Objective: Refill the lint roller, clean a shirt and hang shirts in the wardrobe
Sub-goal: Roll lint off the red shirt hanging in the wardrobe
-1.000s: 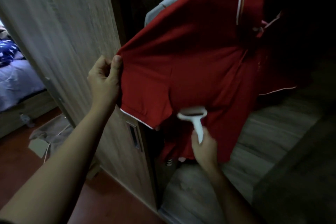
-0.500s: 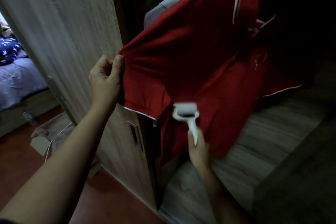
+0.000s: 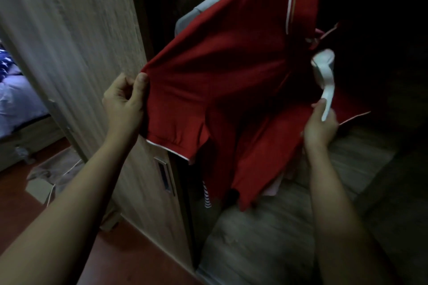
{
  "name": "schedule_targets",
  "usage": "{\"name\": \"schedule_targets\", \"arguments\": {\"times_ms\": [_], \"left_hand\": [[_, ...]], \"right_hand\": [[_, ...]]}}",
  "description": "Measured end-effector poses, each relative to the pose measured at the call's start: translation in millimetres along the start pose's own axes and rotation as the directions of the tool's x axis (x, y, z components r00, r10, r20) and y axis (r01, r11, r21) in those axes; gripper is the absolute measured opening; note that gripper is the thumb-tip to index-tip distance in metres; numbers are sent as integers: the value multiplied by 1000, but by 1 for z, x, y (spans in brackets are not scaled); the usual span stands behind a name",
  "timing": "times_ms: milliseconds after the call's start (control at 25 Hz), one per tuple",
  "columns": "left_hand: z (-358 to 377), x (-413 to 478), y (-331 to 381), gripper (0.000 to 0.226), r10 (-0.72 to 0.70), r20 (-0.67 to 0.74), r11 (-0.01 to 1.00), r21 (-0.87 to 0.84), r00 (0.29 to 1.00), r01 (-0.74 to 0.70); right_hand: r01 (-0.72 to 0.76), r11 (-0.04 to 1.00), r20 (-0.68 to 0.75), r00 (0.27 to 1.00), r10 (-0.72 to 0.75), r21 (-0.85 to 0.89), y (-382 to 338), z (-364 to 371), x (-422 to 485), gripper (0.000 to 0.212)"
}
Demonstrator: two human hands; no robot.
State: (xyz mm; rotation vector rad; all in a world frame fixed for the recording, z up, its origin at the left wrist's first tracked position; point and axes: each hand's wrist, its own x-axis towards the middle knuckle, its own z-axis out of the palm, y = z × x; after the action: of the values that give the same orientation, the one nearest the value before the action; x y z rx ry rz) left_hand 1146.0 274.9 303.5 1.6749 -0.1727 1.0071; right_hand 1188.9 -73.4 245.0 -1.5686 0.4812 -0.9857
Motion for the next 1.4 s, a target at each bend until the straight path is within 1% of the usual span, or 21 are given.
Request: {"name": "schedule_targets", "arguments": {"times_ms": [80, 120, 200, 240, 280, 320, 400, 440, 520, 600, 720, 800, 880, 960, 1000, 1040, 1120, 1160, 1240, 1320, 1400], "left_hand": [[1, 0, 0, 36, 2, -1, 1000, -9, 1000, -2], [1, 1, -1, 36, -3, 0, 1000, -19, 1000, 3], [1, 1, -2, 37, -12, 0, 999, -37, 1000, 12], [0, 0, -3, 36, -11, -1, 999, -41, 1000, 11], [0, 0, -3, 36, -7, -1, 999, -41, 1000, 7], [0, 1, -3, 36, -6, 1, 999, -41, 1000, 6], [0, 1, -2, 35, -13, 5, 999, -36, 1000, 13], [0, 1, -2, 35, -15, 8, 999, -35, 1000, 15], [0, 1, -1, 35, -11, 8, 999, -34, 1000, 12], [-1, 1, 0, 36, -8, 11, 999, -32, 1000, 9], [0, 1, 1, 36, 1, 18, 999, -36, 1000, 0], [1, 1, 0, 35, 7, 11, 999, -43, 1000, -7], [1, 1, 0, 35, 10, 12, 999, -46, 1000, -9], [0, 1, -1, 35, 9, 19, 999, -36, 1000, -8], [0, 0, 0, 35, 11, 23, 1000, -27, 1000, -11], [-1, 1, -1, 35, 16, 23, 1000, -20, 1000, -15], [0, 0, 1, 36, 16, 25, 1000, -16, 1000, -15], [0, 0, 2, 36, 13, 27, 1000, -14, 1000, -12], [1, 0, 2, 36, 9, 27, 1000, -19, 1000, -8], [1, -1, 1, 35, 5, 28, 999, -33, 1000, -4], [0, -1, 2, 35, -8, 22, 999, -41, 1000, 9]], "right_hand": [[0, 997, 90, 996, 6, -74, 9, 6, -24, 36], [20, 991, 197, 980, 6, -132, 20, 9, -51, 34], [43, 979, 474, 879, 58, -200, 49, 10, -113, 27], [52, 977, 558, 826, 75, -208, 61, 6, -133, 25], [53, 974, 575, 814, 86, -221, 68, 2, -139, 26], [43, 970, 523, 847, 92, -239, 69, 1, -129, 29], [-38, 971, 321, 940, 115, -236, 64, 3, -80, 37], [-64, 975, 232, 966, 113, -212, 56, 5, -48, 40], [-58, 978, 123, 989, 84, -198, 34, 3, 17, 46], [-48, 985, 74, 995, 61, -164, 13, -2, 62, 48], [20, 988, 155, 988, 5, -155, 10, -4, 58, 44], [56, 983, 298, 955, -2, -175, 53, 1, 2, 41], [-33, 974, 430, 894, 130, -226, 112, -5, -76, 49], [-145, 933, 497, 814, 302, -330, 161, -23, -149, 75], [-145, 910, 552, 754, 355, -388, 179, -35, -175, 86], [-147, 893, 583, 709, 396, -426, 188, -43, -192, 82], [-129, 864, 574, 699, 427, -487, 185, -44, -194, 45], [-96, 880, 580, 718, 384, -464, 172, -39, -184, 31], [-21, 944, 571, 792, 217, -330, 123, -26, -147, 17], [138, 974, 504, 863, -28, -182, 60, -11, -108, 15], [298, 954, 403, 877, -263, -25, -6, -2, -80, 15]]}}
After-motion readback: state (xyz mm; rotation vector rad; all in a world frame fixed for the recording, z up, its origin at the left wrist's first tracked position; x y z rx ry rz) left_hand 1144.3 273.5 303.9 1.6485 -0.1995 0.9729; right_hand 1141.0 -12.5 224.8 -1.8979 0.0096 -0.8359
